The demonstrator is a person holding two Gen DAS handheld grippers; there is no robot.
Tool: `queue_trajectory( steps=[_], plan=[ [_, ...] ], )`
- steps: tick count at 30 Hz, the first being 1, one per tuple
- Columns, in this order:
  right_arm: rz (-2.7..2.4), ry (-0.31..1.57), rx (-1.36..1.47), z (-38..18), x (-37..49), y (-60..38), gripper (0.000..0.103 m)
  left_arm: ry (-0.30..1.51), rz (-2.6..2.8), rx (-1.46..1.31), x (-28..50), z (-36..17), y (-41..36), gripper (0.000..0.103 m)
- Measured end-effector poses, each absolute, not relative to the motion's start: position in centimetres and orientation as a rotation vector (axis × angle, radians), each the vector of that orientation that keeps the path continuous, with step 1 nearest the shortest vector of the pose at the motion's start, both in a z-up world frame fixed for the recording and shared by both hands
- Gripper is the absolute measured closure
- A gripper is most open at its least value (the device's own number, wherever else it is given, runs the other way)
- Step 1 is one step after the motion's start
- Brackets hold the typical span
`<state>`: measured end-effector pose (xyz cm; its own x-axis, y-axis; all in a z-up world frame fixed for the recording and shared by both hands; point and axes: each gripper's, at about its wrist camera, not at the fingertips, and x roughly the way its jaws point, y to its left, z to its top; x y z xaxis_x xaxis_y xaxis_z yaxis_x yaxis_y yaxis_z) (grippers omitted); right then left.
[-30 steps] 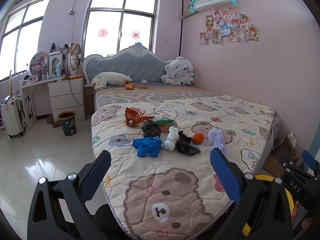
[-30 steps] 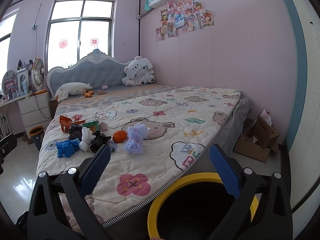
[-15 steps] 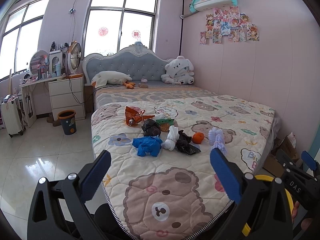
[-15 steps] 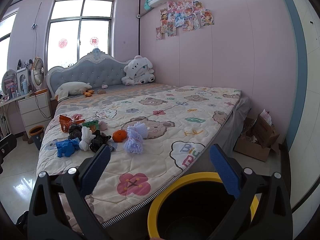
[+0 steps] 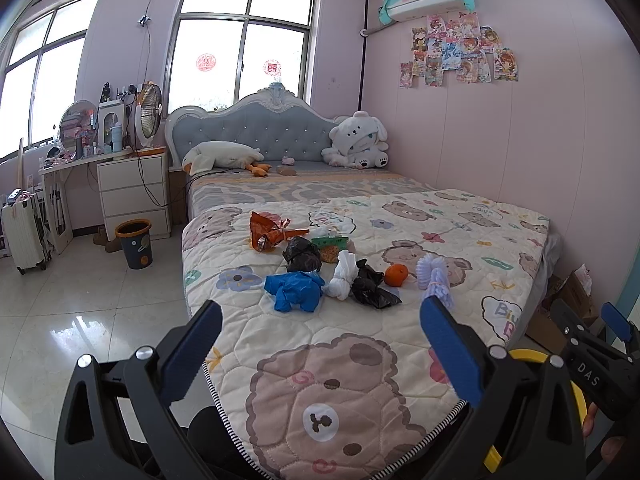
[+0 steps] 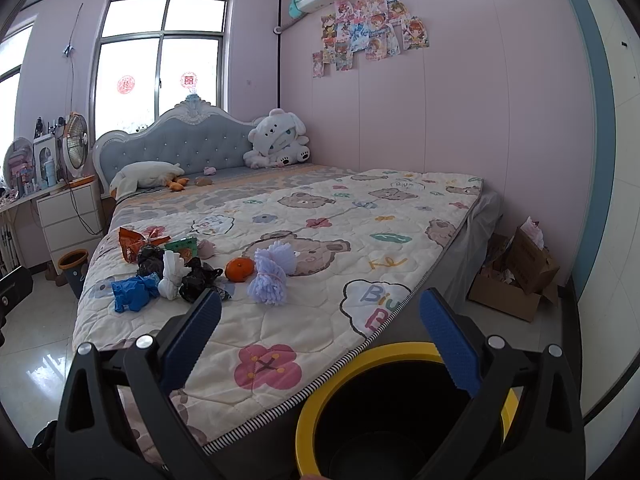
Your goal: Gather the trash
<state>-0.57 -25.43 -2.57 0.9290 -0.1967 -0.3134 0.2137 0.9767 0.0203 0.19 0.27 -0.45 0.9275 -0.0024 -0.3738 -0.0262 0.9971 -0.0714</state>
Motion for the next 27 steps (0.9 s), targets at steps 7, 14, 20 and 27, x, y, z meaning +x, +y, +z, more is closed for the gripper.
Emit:
queue_trajectory(
  steps=[7,14,20,27],
  plan=[
    [-0.210,0.318,0.055,-2.67,-0.55,-25.63,0.008,0.384,0.013,-0.076,0.21,-0.42,0.26,0.007],
    [-0.210,0.320,0.054,-2.68,-0.54,-25.60,0.008,0.386,0.012,-0.076,0.29,-0.86,0.19,0.007],
    [-0.211,0.320,0.053,-2.70,-0.52,-25.59,0.008,0.387,0.012,-0.077,0.31,-0.80,0.15,0.007],
    [-0.210,0.322,0.054,-2.81,-0.45,-25.56,0.008,0.388,0.012,-0.078,0.33,-0.82,0.18,0.007]
  ],
)
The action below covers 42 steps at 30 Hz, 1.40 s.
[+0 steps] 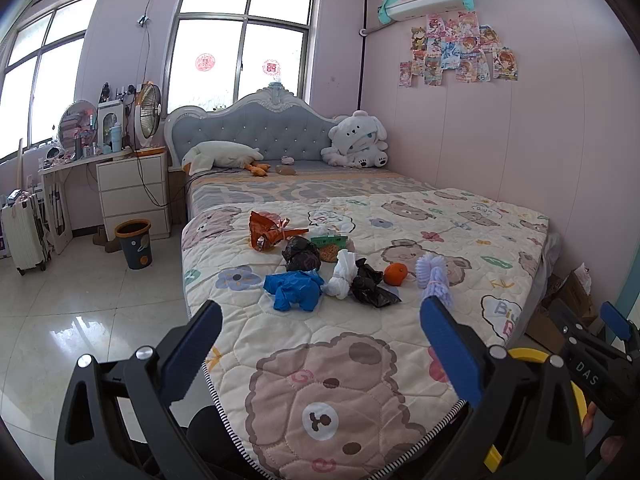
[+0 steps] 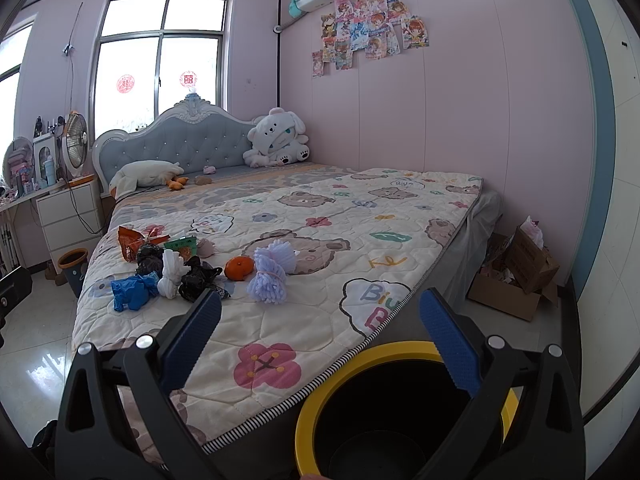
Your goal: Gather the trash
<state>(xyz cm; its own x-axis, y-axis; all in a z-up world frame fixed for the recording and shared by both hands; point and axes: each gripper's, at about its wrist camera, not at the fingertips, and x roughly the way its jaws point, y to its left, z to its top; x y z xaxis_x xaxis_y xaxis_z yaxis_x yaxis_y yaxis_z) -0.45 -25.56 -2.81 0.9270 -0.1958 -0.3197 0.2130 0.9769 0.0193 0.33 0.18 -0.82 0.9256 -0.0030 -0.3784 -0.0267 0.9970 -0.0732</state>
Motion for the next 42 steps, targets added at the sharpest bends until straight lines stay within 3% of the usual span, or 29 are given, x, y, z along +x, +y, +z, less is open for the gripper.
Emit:
queue_trajectory(
  steps=[42],
  plan=[
    [-0.213,0.342,0.056,-3.60,-0.31,-25.82,0.008,0.393,0.014,-0.078,0.31,-1.50,-0.02,0.007]
  ],
)
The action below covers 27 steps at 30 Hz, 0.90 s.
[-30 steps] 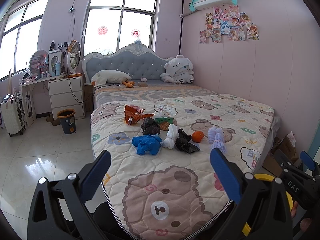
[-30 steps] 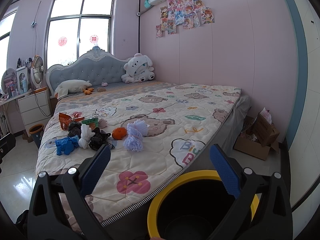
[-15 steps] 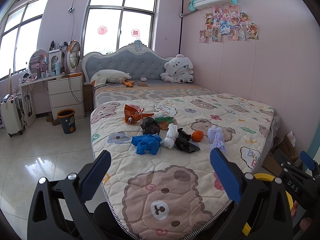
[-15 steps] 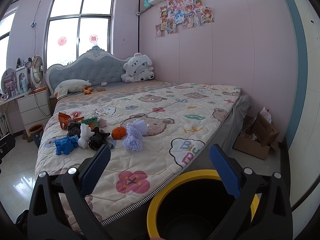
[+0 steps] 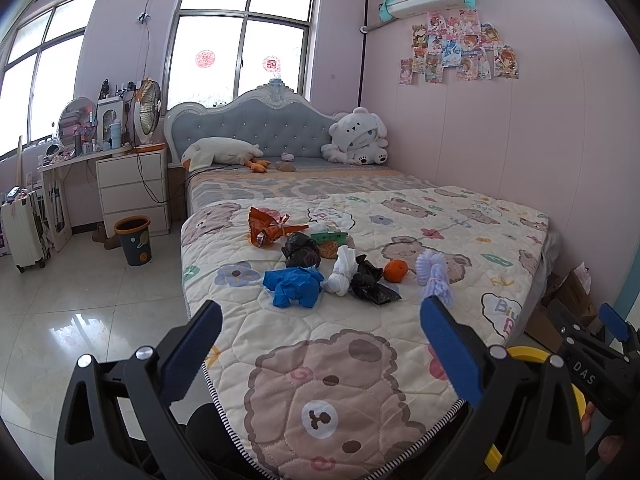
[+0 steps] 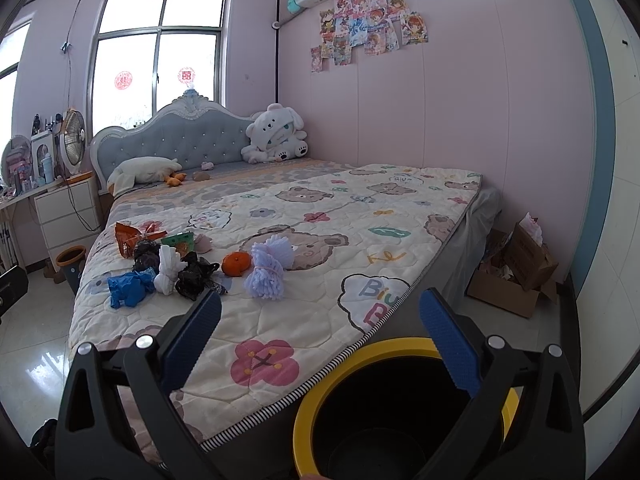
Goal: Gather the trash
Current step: 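Reach the left tool to the blue bag while the right tool grasps the lavender mesh bundle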
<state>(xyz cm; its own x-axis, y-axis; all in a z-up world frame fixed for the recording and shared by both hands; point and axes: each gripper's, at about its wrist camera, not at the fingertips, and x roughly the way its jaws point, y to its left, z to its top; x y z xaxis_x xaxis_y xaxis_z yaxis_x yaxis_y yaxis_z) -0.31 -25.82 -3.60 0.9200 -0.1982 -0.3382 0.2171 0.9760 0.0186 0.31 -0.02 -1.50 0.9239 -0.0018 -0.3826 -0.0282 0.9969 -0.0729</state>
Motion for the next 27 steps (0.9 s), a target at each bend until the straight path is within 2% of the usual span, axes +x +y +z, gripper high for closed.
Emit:
queue_trajectory(
  steps=[6,20,27],
  plan=[
    [-0.210,0.387,0.055,-3.9,2.3,-26.7,0.008,0.415,0.022,-0.057,2.0,-2.1,0.5,0.007],
    [-0.089,0.554,0.061,-5.1,15.2,-26.7,0.008,0.624,0.026,-0.050,13.4,-4.9,4.9,0.007],
    [-0.026,0.606,-0.006,-6.2,20.7,-24.9,0.008,0.670,0.010,0.006,18.5,-6.2,5.1,0.007]
  ],
)
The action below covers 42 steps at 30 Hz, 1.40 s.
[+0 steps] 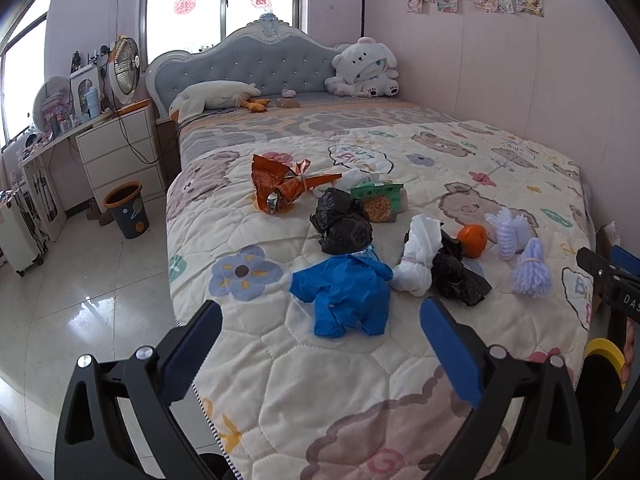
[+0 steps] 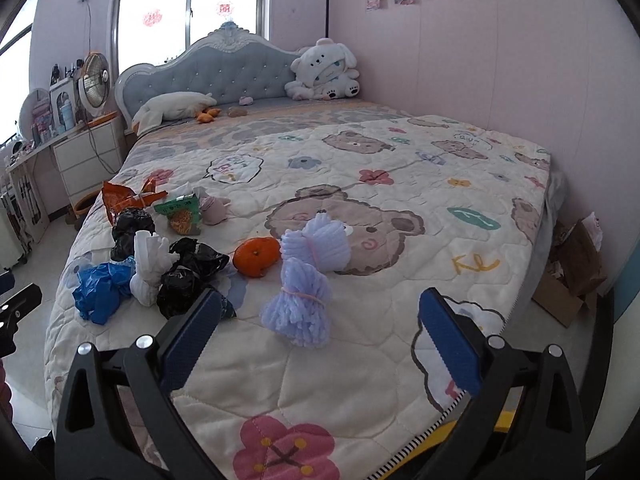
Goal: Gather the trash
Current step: 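Reach the left tool to the blue bag while the right tool grasps the lavender mesh bundle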
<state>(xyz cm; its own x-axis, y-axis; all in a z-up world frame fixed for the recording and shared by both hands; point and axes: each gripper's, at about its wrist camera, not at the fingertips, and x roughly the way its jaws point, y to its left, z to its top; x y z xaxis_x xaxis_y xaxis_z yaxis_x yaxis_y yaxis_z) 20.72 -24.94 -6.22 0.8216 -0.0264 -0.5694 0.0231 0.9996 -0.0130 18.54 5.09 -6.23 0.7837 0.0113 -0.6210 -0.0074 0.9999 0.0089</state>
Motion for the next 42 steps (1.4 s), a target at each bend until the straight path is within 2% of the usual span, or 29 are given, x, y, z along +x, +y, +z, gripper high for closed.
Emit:
queue_trajectory(
  steps=[9,19,20,21,22,23,27,28,29,30,35,42],
  plan=[
    [-0.020,0.744,-0.001,-9.2,27.9,-24.7,0.008,0.741,-0.020,0.054,24.0,-8.8,5.4,0.007],
    [-0.020,0.797,0.035,-11.5,31.1,-24.8,0.008,0.746,-0.113,0.044,26.5,-10.4,5.2,0.007],
    [-0.019,0.800,0.042,-11.6,31.2,-24.9,0.008,0.748,-0.130,0.041,26.7,-10.6,5.1,0.009],
    [-0.019,0.801,0.045,-11.7,31.3,-24.8,0.009,0.753,-0.146,0.037,26.8,-10.9,5.0,0.015],
    [-0.021,0.801,0.043,-11.8,31.4,-24.8,0.014,0.761,-0.159,0.033,27.0,-11.1,5.0,0.019],
    [-0.029,0.801,0.035,-11.8,31.4,-24.8,0.025,0.772,-0.172,0.029,27.2,-11.5,4.9,0.027],
    [-0.042,0.819,0.039,-12.4,31.7,-25.0,0.038,0.811,-0.223,-0.007,27.4,-12.6,4.8,0.050],
    [-0.043,0.825,0.040,-12.6,31.8,-25.1,0.048,0.810,-0.231,-0.011,27.4,-12.8,4.7,0.053],
    [-0.047,0.825,0.041,-12.7,31.8,-25.1,0.060,0.807,-0.241,-0.017,27.3,-12.9,4.6,0.061],
    [-0.050,0.822,0.045,-12.7,31.7,-25.2,0.064,0.806,-0.246,-0.025,27.3,-12.9,4.7,0.067],
    [-0.035,0.796,0.022,-12.3,31.2,-24.8,0.067,0.794,-0.246,-0.065,27.0,-12.9,5.3,0.081],
    [-0.026,0.713,0.019,-10.1,29.3,-24.7,0.069,0.752,-0.254,-0.123,25.4,-11.3,6.6,0.084]
  ],
)
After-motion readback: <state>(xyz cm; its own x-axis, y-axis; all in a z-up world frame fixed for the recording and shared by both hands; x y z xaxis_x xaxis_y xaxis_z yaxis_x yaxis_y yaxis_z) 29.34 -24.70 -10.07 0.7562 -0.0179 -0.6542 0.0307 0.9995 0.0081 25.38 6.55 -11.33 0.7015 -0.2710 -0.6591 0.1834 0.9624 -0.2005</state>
